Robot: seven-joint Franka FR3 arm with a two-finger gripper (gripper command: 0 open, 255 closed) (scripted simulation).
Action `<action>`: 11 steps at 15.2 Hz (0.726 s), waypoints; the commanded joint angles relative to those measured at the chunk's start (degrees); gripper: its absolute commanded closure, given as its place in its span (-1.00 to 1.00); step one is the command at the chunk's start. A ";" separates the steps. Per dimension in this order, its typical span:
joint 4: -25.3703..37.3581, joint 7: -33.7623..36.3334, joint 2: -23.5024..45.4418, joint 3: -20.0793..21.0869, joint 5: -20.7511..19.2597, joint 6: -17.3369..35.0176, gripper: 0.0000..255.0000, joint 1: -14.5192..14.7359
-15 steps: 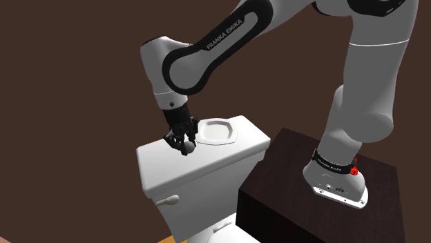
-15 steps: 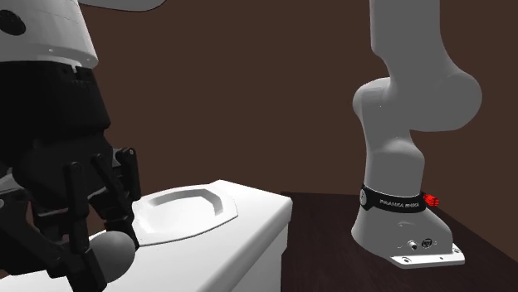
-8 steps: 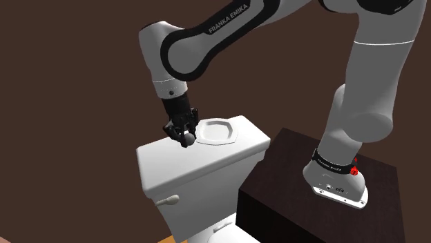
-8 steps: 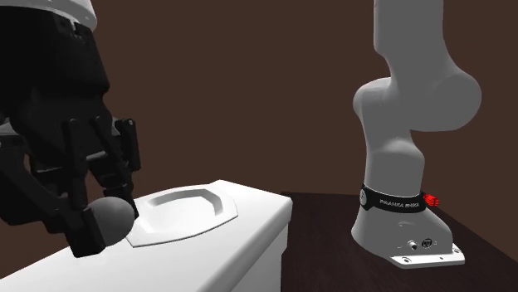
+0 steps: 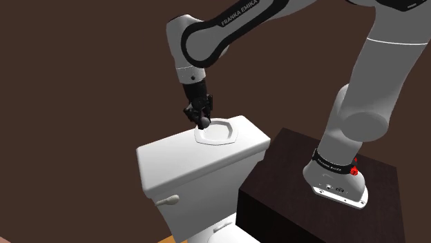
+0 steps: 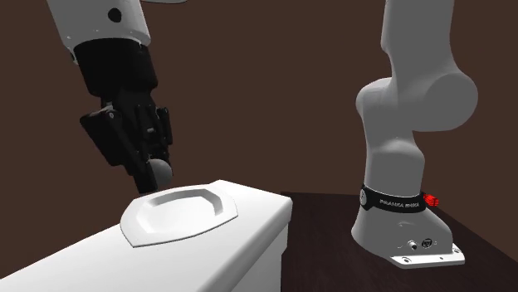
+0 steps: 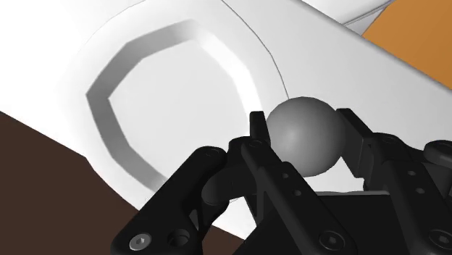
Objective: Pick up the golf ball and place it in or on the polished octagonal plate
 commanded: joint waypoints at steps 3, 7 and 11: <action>-2.60 -5.78 -2.24 -3.00 -0.67 -0.07 1.00 -2.91; -4.15 -9.14 -2.98 -4.89 -1.37 0.53 1.00 -4.64; -5.76 -9.08 -1.50 -4.81 -1.57 3.61 1.00 -4.60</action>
